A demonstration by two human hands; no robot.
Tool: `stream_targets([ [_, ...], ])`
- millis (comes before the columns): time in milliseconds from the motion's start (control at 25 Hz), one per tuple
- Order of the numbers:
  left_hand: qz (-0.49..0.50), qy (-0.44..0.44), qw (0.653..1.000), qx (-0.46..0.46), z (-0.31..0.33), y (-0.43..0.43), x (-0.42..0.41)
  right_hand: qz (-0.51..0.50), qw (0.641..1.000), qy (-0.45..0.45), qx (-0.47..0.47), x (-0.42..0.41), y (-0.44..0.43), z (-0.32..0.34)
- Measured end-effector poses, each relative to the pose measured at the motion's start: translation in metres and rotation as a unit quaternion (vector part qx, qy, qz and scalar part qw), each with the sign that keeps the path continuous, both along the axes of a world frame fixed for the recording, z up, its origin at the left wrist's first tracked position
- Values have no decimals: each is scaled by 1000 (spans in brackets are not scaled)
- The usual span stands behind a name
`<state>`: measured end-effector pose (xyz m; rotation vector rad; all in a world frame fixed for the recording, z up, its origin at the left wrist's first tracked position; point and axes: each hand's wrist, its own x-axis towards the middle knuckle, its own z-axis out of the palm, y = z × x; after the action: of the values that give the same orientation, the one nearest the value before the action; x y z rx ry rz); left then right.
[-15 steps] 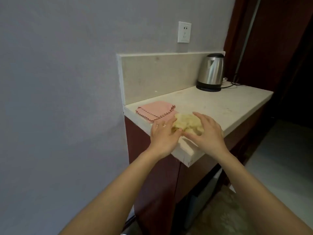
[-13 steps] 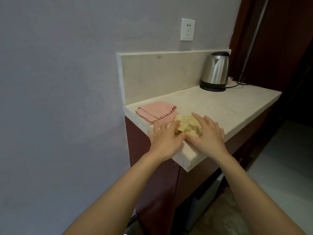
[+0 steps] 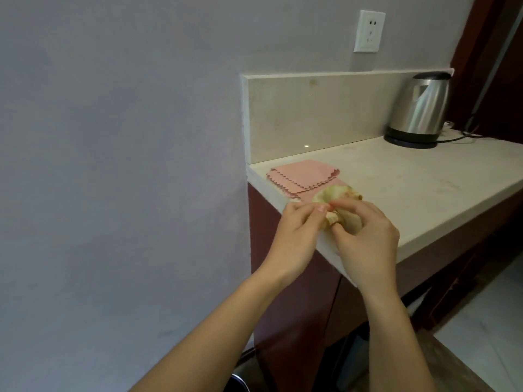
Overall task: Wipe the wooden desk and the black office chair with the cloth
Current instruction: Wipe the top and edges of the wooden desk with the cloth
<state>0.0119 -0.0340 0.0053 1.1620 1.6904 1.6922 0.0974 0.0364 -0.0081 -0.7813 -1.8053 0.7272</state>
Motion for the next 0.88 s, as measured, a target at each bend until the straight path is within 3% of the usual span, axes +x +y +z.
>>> stream_targets([
  [160,82,-75,992,65,-1,-73,-26,119,991,62,-22,-35,-71,4],
  [480,251,-179,938,160,-35,-322,-98,338,940,31,-23,-127,-294,-17],
  [680,378,-146,906,125,-59,-519,-128,489,872,9,-19,-180,-465,-42],
  [880,577,-108,803,100,-77,-721,-129,638,769,-37,-14,-227,-655,-61],
])
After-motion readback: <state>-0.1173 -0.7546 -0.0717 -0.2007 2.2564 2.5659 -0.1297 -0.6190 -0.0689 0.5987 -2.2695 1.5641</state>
